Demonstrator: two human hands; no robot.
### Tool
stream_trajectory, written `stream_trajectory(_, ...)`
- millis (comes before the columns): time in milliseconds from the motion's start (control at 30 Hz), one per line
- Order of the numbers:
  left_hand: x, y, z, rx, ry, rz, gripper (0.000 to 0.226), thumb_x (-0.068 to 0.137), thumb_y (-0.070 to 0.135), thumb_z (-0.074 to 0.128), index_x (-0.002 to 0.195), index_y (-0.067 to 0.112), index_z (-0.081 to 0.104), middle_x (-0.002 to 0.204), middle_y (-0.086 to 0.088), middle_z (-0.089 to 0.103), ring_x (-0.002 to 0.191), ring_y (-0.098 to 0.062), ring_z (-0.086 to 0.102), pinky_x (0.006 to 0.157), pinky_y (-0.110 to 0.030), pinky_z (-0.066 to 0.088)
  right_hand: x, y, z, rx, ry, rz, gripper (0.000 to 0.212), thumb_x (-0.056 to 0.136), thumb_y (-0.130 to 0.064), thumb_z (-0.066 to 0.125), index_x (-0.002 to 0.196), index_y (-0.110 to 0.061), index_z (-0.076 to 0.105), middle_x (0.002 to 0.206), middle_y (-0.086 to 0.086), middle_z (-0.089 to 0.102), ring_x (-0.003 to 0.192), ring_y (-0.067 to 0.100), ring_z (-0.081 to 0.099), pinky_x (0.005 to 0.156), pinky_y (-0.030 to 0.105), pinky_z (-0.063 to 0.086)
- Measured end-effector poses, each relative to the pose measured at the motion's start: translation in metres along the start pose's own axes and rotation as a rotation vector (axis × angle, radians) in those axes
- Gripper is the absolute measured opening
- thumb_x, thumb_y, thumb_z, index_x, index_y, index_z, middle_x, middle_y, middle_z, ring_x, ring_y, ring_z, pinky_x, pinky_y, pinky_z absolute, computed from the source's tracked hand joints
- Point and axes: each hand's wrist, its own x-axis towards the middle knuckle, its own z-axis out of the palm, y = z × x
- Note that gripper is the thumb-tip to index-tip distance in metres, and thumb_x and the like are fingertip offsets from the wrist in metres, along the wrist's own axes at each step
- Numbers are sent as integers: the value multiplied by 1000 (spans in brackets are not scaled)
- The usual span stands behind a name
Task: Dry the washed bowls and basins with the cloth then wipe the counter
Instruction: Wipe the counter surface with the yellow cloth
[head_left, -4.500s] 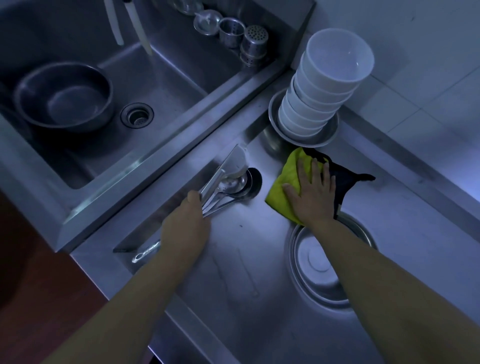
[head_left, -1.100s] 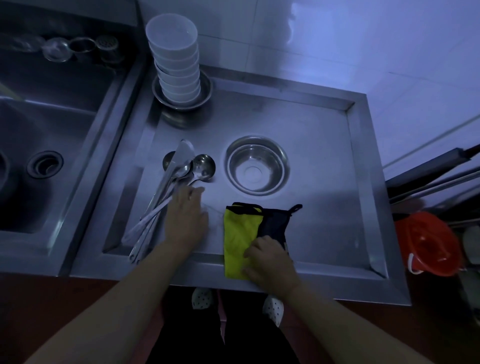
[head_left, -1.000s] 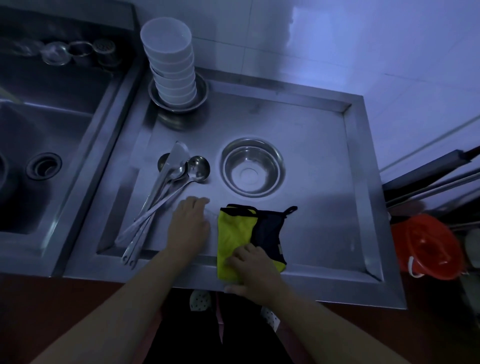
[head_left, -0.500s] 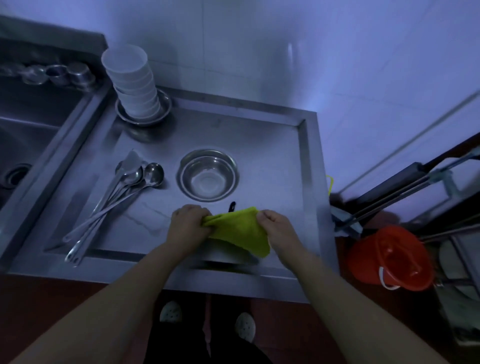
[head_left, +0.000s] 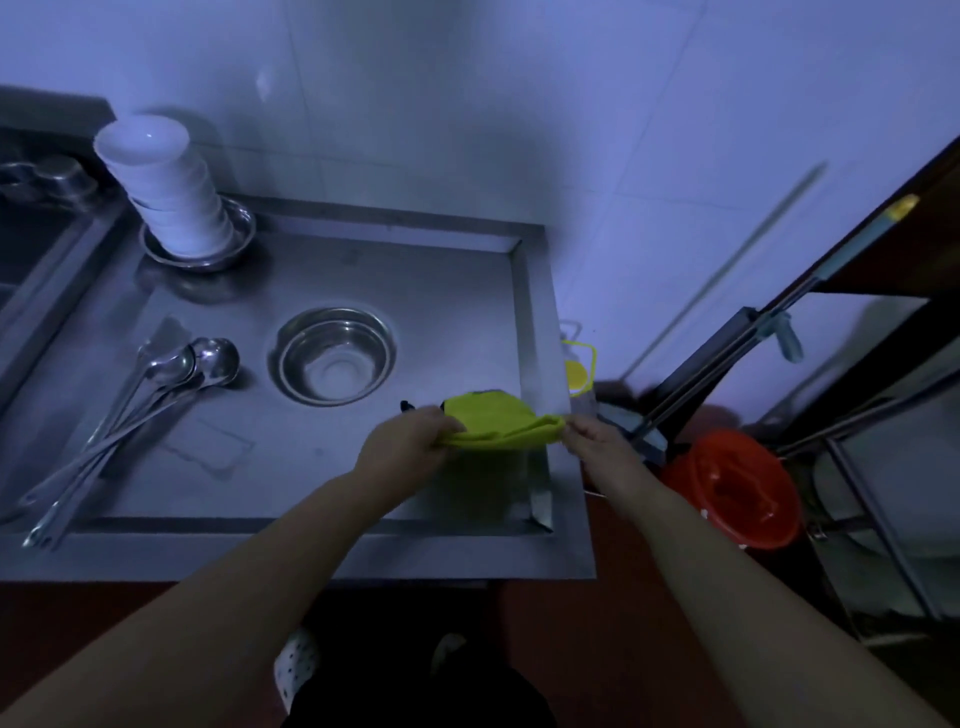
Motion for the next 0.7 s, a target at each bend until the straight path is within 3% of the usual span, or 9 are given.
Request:
stream_trajectory(100, -22, -9, 37, 62, -249, -20, 35, 87, 23, 61, 122, 22, 62, 127, -1, 57, 117, -21, 52, 92, -25, 36, -20, 36, 4, -292, -159, 64, 22, 94, 6, 48, 82, 18, 63, 84, 35, 61, 77, 31, 55, 69, 36, 40)
stream_trajectory(167, -33, -12, 53, 92, -376, -9, 35, 85, 26, 62, 121, 23, 63, 124, -1, 57, 117, -21, 52, 92, -27, 38, -28, 54, 9, -360, -252, 96, 33, 90, 9, 49, 58, 2, 52, 60, 21, 46, 59, 29, 43, 59, 38, 32)
stream_trajectory(200, -37, -13, 57, 94, -424, -3, 35, 84, 24, 63, 120, 24, 63, 122, 0, 57, 116, -20, 51, 92, -28, 40, -30, 61, 11, -366, -286, 119, 35, 88, 9, 50, 56, -3, 49, 59, 15, 40, 59, 24, 39, 58, 37, 29)
stream_trajectory(267, -40, -14, 58, 62, -480, -3, 36, 82, 20, 65, 117, 24, 64, 118, 0, 57, 114, -18, 52, 91, -28, 42, -30, 64, 14, -377, -277, 207, 21, 84, 11, 52, 70, 6, 66, 72, 15, 50, 71, 23, 48, 67, 38, 40)
stream_trajectory(367, -36, -15, 45, -22, -520, -32, 38, 79, 26, 70, 116, 21, 64, 116, 1, 60, 106, -15, 56, 87, -25, 44, -21, 54, 20, -321, -148, 192, 29, 80, 14, 51, 97, 4, 73, 101, 17, 67, 95, 23, 60, 87, 30, 47)
stream_trajectory(467, -32, -19, 20, -88, -370, -102, 34, 79, 29, 72, 111, 20, 67, 109, 2, 66, 100, -14, 60, 83, -26, 47, -7, 30, 30, -341, -109, 87, 31, 81, 13, 48, 98, 2, 72, 105, 19, 69, 100, 27, 62, 84, 30, 48)
stream_trajectory(567, -35, -32, -13, -126, -179, -170, 28, 81, 26, 69, 109, 21, 68, 103, 3, 67, 94, -13, 60, 84, -28, 47, 6, -1, 49, -390, -140, -7, 28, 86, 5, 49, 99, -4, 72, 102, 11, 70, 90, 17, 60, 70, 20, 40)
stream_trajectory(700, -54, -67, -62, -181, 11, -234, 19, 83, 26, 67, 103, 26, 68, 91, 9, 63, 83, -5, 56, 77, -21, 44, 23, -43, 96, -363, -208, -90, 29, 88, 4, 47, 100, -9, 71, 99, 5, 68, 90, 12, 59, 72, 15, 44)
